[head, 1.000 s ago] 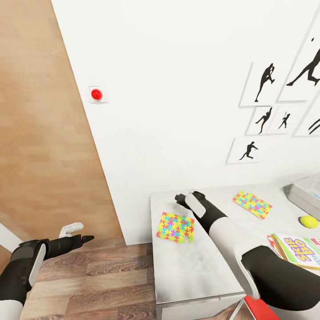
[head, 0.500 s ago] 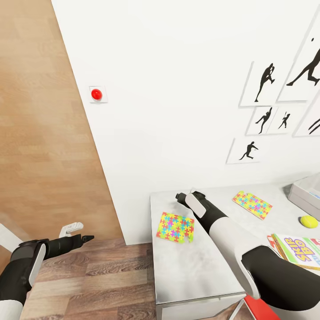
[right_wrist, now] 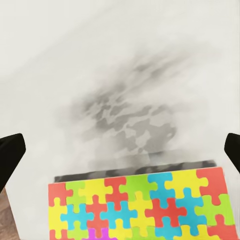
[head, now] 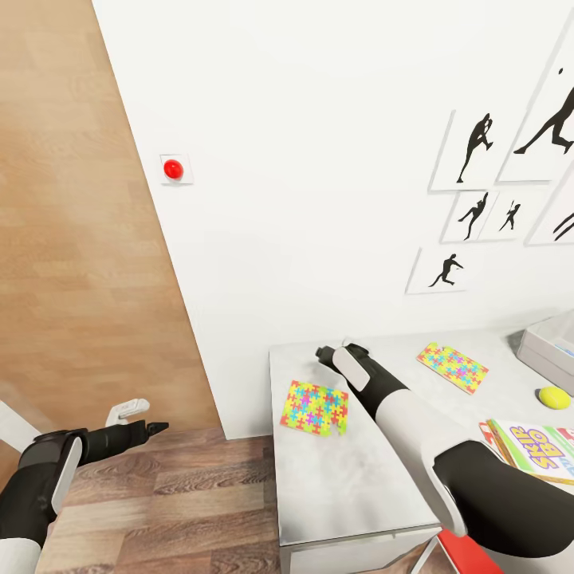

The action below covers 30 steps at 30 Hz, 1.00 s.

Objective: Put all the toys in the child's room - the three board games (two on the bed and one on the table), the two jigsaw puzzles on the table, and the tennis ball on the table - inside the toy box on the table in the child's room.

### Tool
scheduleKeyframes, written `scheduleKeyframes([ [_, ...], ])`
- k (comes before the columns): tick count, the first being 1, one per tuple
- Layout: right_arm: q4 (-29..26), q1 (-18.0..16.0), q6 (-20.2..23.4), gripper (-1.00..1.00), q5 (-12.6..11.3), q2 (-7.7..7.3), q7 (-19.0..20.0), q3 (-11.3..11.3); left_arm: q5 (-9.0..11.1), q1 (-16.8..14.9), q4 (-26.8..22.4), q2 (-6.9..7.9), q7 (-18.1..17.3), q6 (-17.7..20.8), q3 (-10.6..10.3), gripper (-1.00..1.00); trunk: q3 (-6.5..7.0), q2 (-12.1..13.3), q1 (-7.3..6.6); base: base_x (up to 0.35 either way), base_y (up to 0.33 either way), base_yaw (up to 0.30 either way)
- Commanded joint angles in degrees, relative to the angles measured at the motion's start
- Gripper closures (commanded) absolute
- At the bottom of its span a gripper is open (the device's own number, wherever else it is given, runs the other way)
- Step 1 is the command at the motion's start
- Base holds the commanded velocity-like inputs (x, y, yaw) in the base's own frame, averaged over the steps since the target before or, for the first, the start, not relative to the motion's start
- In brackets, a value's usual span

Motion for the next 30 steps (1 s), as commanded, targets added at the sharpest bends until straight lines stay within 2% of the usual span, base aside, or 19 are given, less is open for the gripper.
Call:
scheduleKeyframes([
  [1,0.2,-0.1,0.2,-1.0,-0.1,-0.09,-0.4,0.4,0.1,-0.1,0.0,-0.02,-0.2,0.4,0.1,-1.0,-0.12,-0.1,0.04,0.0,0.0,0.0],
  [13,3.5,-0.1,-2.7,-1.0,4.4,-0.1,-0.5,0.3,0.1,-0.1,0.0,-0.04,-0.2,0.4,0.1,-1.0,-0.12,-0.1,0.04,0.0,0.0,0.0],
  [30,3.1,-0.1,-3.5,-1.0,5.5,0.0,-0.5,0.4,0.1,-0.1,0.0,-0.02,-0.2,0.4,0.1,-1.0,-0.12,-0.1,0.04,0.0,0.0,0.0],
])
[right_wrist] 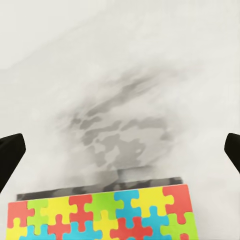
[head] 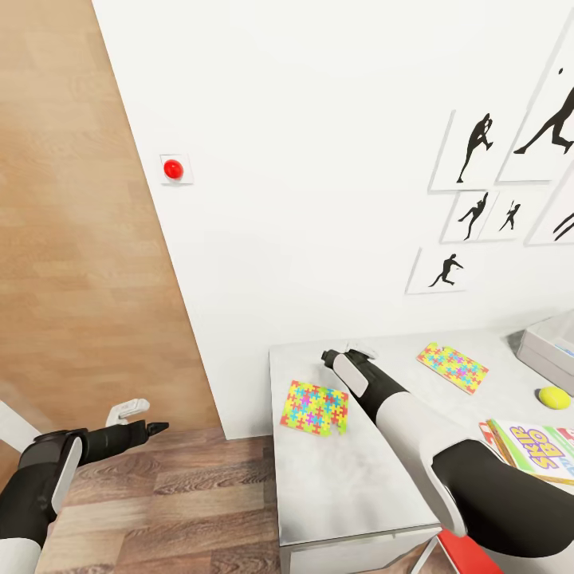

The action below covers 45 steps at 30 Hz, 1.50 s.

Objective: Put all the toys in the child's room - the three board games (two on the bed and one on the table), the two jigsaw puzzles on the table, and the tennis ball on the table - inside the toy box on the table in the child's room.

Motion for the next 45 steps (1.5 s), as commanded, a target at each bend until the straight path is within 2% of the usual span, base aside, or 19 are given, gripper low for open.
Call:
scheduleKeyframes([
  [1,-0.1,-0.1,0.3,-1.0,-0.3,-0.03,-0.4,0.5,0.1,-0.1,-0.1,-0.01,-0.2,0.5,0.1,-1.0,-0.12,-0.1,0.04,0.0,0.0,0.0],
  [12,-0.1,-0.1,0.4,-1.0,-0.3,0.2,-0.4,0.6,0.1,-0.1,-0.1,0.0,-0.2,0.5,0.1,-1.0,-0.43,-0.1,0.04,0.0,0.0,0.0],
  [45,-0.1,-0.1,0.8,-1.0,-0.3,0.06,-0.3,0.5,0.1,-0.1,-0.1,-0.04,-0.2,0.4,0.1,-1.0,-3.48,-0.1,0.04,0.0,0.0,0.0],
])
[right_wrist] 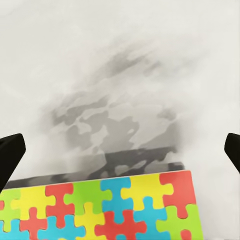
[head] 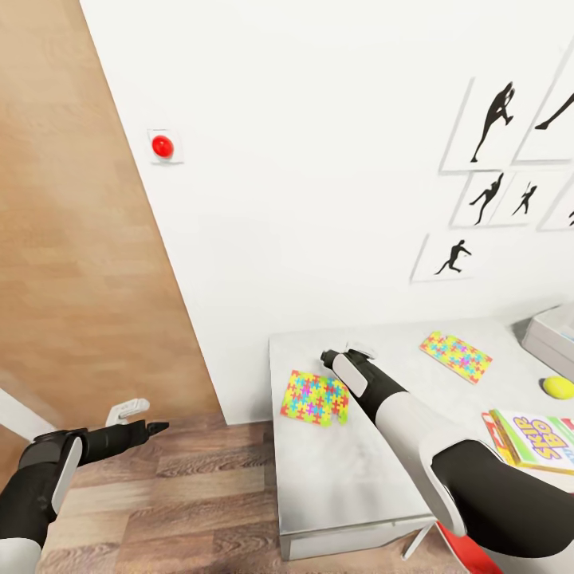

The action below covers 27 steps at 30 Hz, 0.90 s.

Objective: Put all the toys in the child's room - the three board games (two on the bed and one on the table), the two jigsaw puzzles on the table, and the tennis ball on the table - inside the toy box on the table in the child's room.

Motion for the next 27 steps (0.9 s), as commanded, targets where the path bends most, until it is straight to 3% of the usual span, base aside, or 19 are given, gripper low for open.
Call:
scheduleKeyframes([
  [1,-0.1,-0.1,0.3,-1.0,-0.3,-0.05,-0.4,0.5,0.1,-0.1,0.0,-0.02,-0.2,0.5,0.1,-1.0,-0.21,-0.1,0.03,0.0,0.0,0.0],
  [27,-0.1,0.0,0.1,-1.0,-0.3,0.09,-0.4,0.5,0.1,-0.1,0.0,-0.02,-0.2,0.4,0.1,-1.0,-2.66,-0.1,0.03,0.0,0.0,0.0],
])
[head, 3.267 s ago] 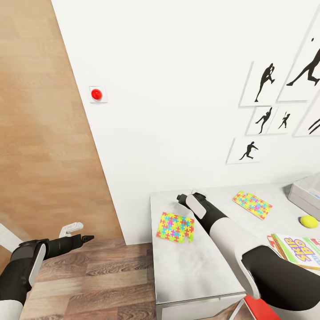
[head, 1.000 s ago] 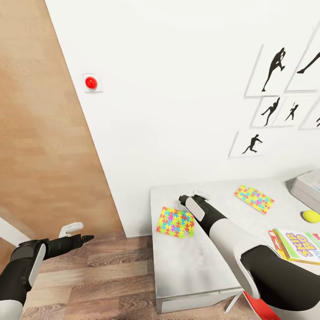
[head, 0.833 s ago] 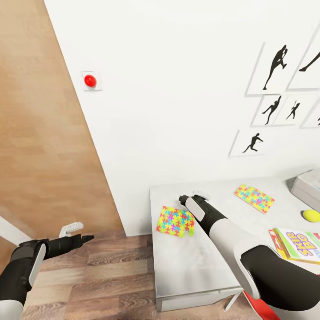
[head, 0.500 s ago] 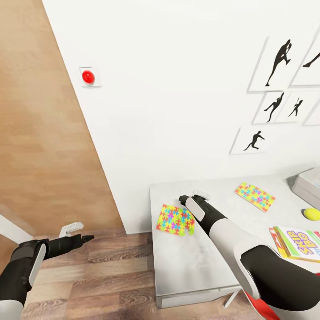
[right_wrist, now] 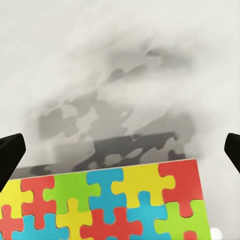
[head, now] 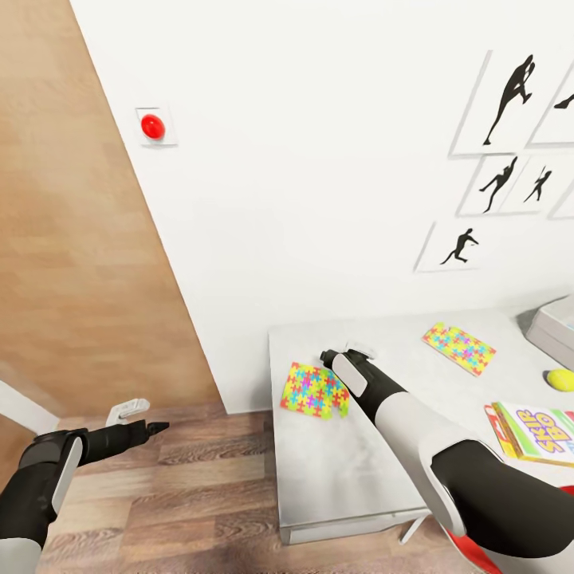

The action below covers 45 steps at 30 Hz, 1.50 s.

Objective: Put all the toys in the child's room - the three board games (two on the bed and one on the table), the two jigsaw puzzles on the table, and the tennis ball on the table - inside the toy box on the table in the child's room.

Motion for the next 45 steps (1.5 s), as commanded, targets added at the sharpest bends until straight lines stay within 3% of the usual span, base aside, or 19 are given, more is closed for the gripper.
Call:
scheduleKeyframes([
  [1,-0.1,-0.1,0.3,-1.0,-0.3,-0.04,-0.4,0.5,0.1,0.0,0.0,0.0,-0.2,0.5,0.1,-1.0,-0.2,-0.1,0.03,0.0,0.0,0.0],
  [11,-0.1,-0.1,0.2,-1.0,-0.3,-0.02,-0.4,0.4,0.1,0.0,0.0,-0.03,-0.2,0.5,0.1,-1.0,-0.81,-0.1,0.03,0.0,0.0,0.0],
  [45,-0.1,-0.1,0.2,-1.0,-0.4,0.17,-0.4,0.4,0.1,0.0,0.0,-0.12,-0.2,0.5,0.0,-1.0,-0.87,-0.1,0.03,0.0,0.0,0.0],
])
